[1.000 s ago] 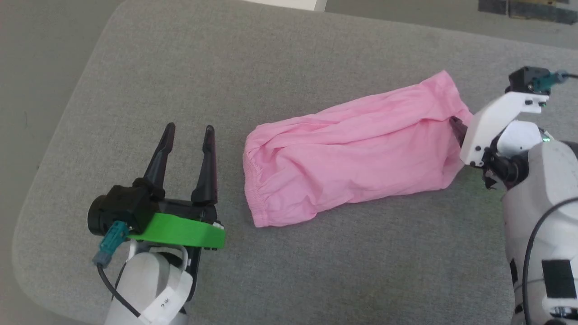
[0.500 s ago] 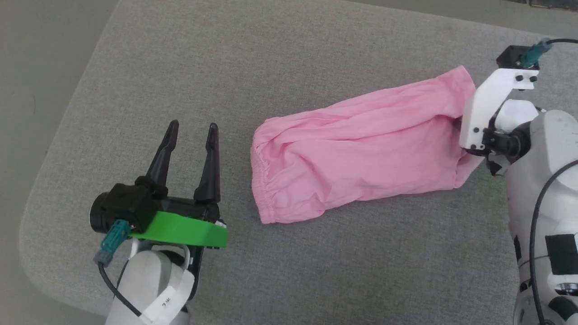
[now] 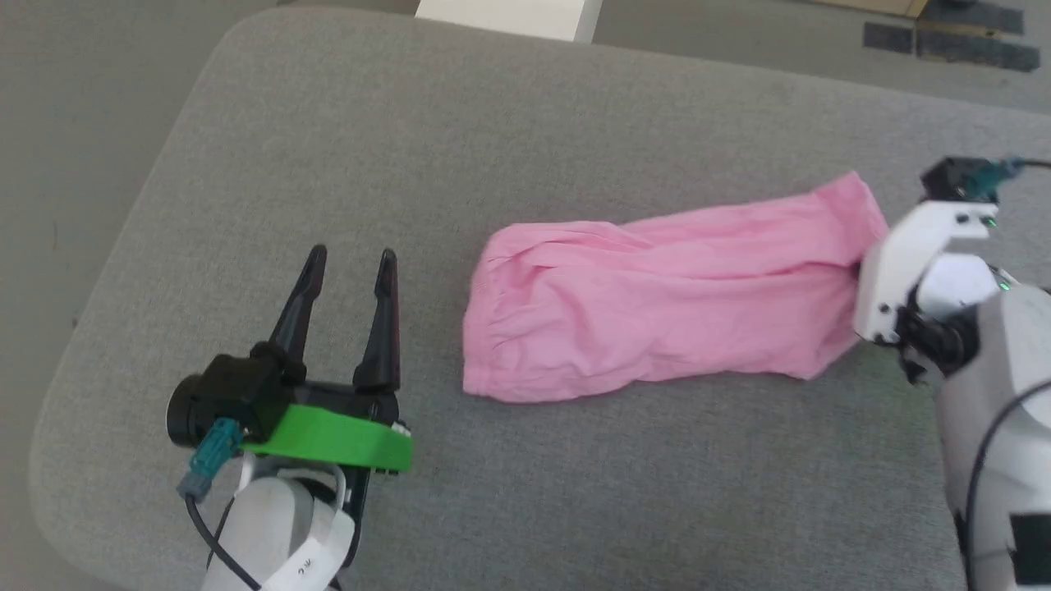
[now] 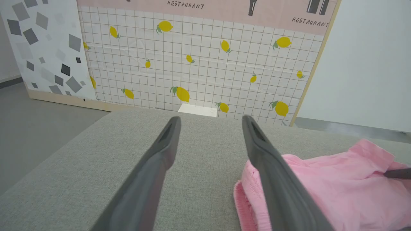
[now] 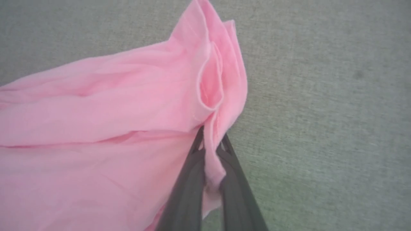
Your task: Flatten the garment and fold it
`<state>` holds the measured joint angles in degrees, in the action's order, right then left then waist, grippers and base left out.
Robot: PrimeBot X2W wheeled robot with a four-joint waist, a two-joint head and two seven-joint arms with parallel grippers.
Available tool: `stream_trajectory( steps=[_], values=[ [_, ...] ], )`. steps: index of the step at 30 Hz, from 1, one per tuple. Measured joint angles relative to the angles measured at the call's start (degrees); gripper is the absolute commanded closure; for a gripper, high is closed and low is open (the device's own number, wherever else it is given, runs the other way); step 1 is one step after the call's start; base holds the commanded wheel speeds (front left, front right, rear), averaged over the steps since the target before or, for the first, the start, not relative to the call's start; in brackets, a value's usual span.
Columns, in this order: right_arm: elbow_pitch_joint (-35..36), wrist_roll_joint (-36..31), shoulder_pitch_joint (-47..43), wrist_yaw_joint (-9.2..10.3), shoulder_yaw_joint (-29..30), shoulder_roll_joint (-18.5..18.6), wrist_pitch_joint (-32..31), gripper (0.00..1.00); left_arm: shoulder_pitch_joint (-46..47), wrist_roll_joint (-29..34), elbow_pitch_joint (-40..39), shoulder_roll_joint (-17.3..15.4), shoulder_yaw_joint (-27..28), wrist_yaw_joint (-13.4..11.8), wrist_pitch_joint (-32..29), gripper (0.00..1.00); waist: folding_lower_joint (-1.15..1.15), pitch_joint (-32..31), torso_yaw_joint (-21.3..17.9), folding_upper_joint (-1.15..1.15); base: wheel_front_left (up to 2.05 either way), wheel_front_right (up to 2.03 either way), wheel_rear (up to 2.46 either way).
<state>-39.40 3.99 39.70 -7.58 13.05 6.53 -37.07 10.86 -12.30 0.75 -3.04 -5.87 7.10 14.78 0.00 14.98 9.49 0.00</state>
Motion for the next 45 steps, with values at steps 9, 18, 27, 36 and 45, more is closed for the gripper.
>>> stream_trajectory(
  steps=[9, 18, 27, 36, 45],
  values=[
    [13.37, -1.79, -12.82, 0.0, 5.09, 3.9, 1.31, 1.0, -3.47, 0.64, 0.15, 0.03, 0.8, 0.0, 0.0, 0.0, 0.0, -3.46, -3.68, 0.0, 0.0, 0.0, 0.0],
    [24.35, -5.77, -17.87, 0.0, 4.97, 3.94, 1.33, 1.0, -3.82, 0.66, 0.01, 0.03, 0.92, 0.0, 0.01, 0.0, 0.0, -4.38, -5.81, 0.0, 0.0, 0.0, 0.0],
    [39.62, -5.25, -19.51, 0.0, -8.05, 5.0, -4.57, 1.0, -3.8, 0.73, 0.1, 0.03, 0.12, 0.0, 0.01, 0.0, 0.0, -4.5, -4.57, 0.0, 0.0, 0.0, 0.0],
    [45.11, -2.33, -14.99, 0.0, -28.08, 8.05, -11.11, 1.0, -3.58, 0.75, 0.07, 0.02, -0.31, 0.0, 0.01, 0.0, 0.0, -3.06, -3.76, 0.0, 0.0, 0.0, 0.0],
    [33.28, -1.14, -7.85, 0.0, -39.75, 5.8, -11.24, 1.0, -1.37, 0.74, 0.03, 0.03, -1.48, 0.0, 0.01, 0.0, 0.0, -0.86, -1.8, 0.0, 0.0, 0.0, 0.0]
  ],
)
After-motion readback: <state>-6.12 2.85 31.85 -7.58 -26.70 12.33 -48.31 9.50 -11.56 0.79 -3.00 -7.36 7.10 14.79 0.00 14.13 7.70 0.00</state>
